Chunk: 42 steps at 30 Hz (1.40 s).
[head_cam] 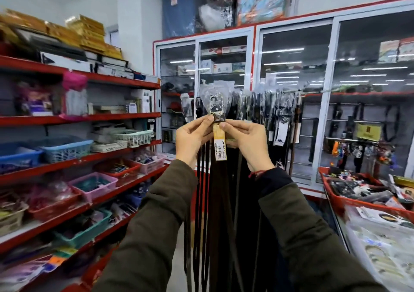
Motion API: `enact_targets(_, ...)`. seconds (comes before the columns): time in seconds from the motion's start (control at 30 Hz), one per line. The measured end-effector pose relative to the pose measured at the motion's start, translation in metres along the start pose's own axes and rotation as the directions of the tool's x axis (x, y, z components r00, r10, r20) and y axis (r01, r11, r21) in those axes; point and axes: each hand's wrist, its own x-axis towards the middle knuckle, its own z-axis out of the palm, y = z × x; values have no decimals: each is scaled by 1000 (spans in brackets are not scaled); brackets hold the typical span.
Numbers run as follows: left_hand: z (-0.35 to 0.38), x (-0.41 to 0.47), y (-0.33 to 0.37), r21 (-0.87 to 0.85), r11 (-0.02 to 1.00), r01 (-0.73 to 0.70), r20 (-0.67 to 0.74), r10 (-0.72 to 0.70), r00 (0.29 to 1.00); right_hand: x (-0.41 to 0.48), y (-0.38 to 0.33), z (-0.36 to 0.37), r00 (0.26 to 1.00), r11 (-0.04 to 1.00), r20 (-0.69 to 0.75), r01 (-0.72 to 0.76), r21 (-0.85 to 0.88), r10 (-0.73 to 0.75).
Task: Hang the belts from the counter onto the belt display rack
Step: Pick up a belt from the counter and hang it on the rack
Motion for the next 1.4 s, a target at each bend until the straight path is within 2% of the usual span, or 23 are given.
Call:
enact_targets(0.23,-5,34,25,-48,998,-45,-19,44,999,35,-13,31,1000,998,7,28,59,-29)
enact_targets(0.7,-6,61,32,-112,980,166,-26,-170,985,53,-7,44,999,975,9,-50,217,49)
enact_targets(0.87,-8,64,16,-87,975,206,-27,-209,978,51,8,36,999,992,-20,-26,126,29)
enact_targets(0.97,-3,66,6,-74,983,170,-7,-171,985,54,16,31,999,998,-50,10,55,-7)
enact_targets(1.07,3,67,-9,-34,994,100,-46,-102,994,59,28,25,994,991,-86,60,-116,-70)
enact_targets(1.13,6,70,-18,89,996,5,-113,6,994,58,34,21,981,946,-105,123,-299,-161)
enact_targets(1.2,8,64,-28,266,957,-117,-132,156,979,50,37,16,959,870,-99,195,-452,-266)
enact_targets(1.27,9,48,-37,450,857,-251,-79,318,945,38,41,7,928,790,-75,267,-552,-366)
enact_targets(1.33,10,29,-49,618,690,-377,28,459,888,25,48,-5,904,700,-36,305,-646,-427)
enact_targets(1.4,9,10,-63,727,512,-457,157,524,837,13,57,-18,879,587,4,321,-743,-477)
